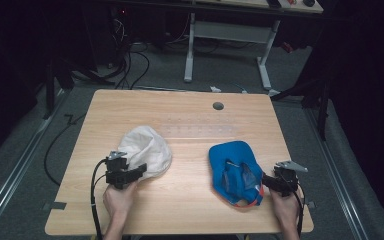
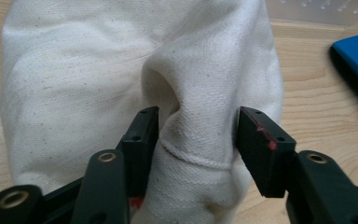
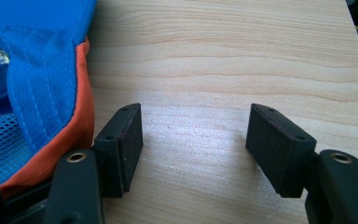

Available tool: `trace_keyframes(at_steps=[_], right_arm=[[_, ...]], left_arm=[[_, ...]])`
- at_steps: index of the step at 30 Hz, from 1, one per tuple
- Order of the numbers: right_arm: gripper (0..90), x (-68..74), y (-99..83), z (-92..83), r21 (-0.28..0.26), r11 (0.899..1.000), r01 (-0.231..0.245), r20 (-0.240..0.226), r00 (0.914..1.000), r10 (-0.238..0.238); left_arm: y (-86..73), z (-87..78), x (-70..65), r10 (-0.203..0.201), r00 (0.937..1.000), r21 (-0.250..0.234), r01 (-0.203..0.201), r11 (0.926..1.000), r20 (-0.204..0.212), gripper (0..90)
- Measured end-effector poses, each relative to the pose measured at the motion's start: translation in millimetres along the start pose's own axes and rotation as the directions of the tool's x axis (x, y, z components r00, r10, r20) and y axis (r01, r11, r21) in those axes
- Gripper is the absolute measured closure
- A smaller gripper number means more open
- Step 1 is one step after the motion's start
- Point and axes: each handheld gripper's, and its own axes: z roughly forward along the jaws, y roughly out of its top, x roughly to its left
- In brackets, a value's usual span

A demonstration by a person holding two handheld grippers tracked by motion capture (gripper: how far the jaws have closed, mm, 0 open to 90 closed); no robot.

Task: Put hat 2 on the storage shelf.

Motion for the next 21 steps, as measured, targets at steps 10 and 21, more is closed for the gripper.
trace_keyframes(at_steps=[10, 21], right_arm=[[36.6, 0.0, 0.0, 0.0, 0.0, 1.0, 0.0, 0.0, 1.0, 0.0], [36.6, 0.1, 0.0, 0.0, 0.0, 1.0, -0.001, -0.001, 1.0, 0.001]], left_arm=[[3.0, -6.1, 1.5, -0.011, 0.9977, 0.017, 0.01, 0.9998, 0.067, 61.8], [6.0, -10.8, 2.6, -0.029, 0.9912, 0.039, 0.025, 0.9989, 0.129, 68.5]])
